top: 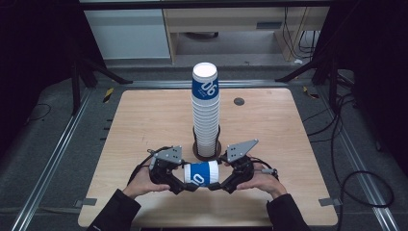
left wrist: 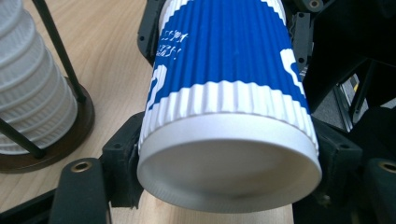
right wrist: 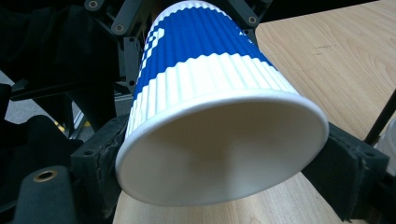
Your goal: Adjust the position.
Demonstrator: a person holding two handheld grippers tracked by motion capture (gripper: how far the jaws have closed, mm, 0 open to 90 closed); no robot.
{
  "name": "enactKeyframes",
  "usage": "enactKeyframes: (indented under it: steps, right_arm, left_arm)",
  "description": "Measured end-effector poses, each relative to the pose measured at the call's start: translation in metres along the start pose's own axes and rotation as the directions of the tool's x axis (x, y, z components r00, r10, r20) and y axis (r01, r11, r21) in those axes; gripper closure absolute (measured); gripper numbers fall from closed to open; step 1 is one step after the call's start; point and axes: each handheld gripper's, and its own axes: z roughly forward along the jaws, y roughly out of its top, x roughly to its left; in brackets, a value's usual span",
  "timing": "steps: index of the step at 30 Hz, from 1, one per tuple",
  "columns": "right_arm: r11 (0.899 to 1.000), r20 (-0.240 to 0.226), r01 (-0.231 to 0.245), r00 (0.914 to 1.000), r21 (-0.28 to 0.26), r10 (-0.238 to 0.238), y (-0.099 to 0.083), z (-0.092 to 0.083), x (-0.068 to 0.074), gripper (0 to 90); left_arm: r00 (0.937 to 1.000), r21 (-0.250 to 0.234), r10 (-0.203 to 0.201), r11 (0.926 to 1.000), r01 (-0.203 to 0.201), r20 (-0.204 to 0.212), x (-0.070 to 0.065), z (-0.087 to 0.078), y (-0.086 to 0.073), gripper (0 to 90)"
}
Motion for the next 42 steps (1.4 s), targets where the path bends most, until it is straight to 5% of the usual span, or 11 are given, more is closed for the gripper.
enactKeyframes:
  steps: [4,10,14,18,19,21,29,34,42]
  right_arm:
    - [1.000,0.014,0.006,0.9999,0.023,-0.006,-0.001,-0.003,0.000,15.7]
    - [0.995,0.051,0.022,0.9983,0.099,-0.028,-0.002,-0.002,0.000,15.7]
    - [0.984,0.056,0.038,0.9972,0.171,-0.049,-0.005,0.008,0.001,15.7]
    - [0.972,0.042,0.053,0.9971,0.227,-0.064,-0.007,0.021,0.004,15.7]
    - [0.969,0.036,0.058,0.9970,0.239,-0.069,-0.007,0.025,0.005,15.7]
    - [0.966,0.031,0.063,0.9968,0.250,-0.073,-0.007,0.027,0.005,15.7]
    - [0.962,0.030,0.072,0.9961,0.263,-0.083,-0.007,0.030,0.007,15.7]
    - [0.963,0.037,0.074,0.9956,0.260,-0.087,-0.007,0.029,0.007,14.7]
    - [0.990,0.107,0.041,0.9927,0.135,-0.056,0.001,0.014,0.002,7.8]
  left_arm:
    - [0.9999,-0.005,-0.005,1.0000,0.004,-0.015,0.001,-0.005,-0.001,21.4]
    - [0.9992,0.075,0.009,0.9972,-0.006,-0.039,0.002,-0.009,-0.002,17.9]
    - [0.9986,0.196,0.031,0.9804,-0.022,-0.044,0.001,0.005,-0.004,17.4]
    - [0.9982,0.250,0.038,0.9678,-0.025,-0.046,0.000,0.017,-0.006,18.1]
    - [0.9976,0.289,0.048,0.9567,-0.032,-0.051,-0.003,0.024,-0.006,18.6]
    - [0.9975,0.311,0.051,0.9499,-0.033,-0.050,-0.004,0.028,-0.008,19.8]
    - [0.9979,0.323,0.056,0.9454,-0.043,-0.031,-0.005,0.031,-0.008,26.8]
    - [0.9973,0.309,0.063,0.9499,-0.048,-0.038,-0.005,0.030,-0.008,27.1]
    - [0.9953,0.247,0.045,0.9686,-0.023,-0.085,0.005,0.012,-0.009,27.1]
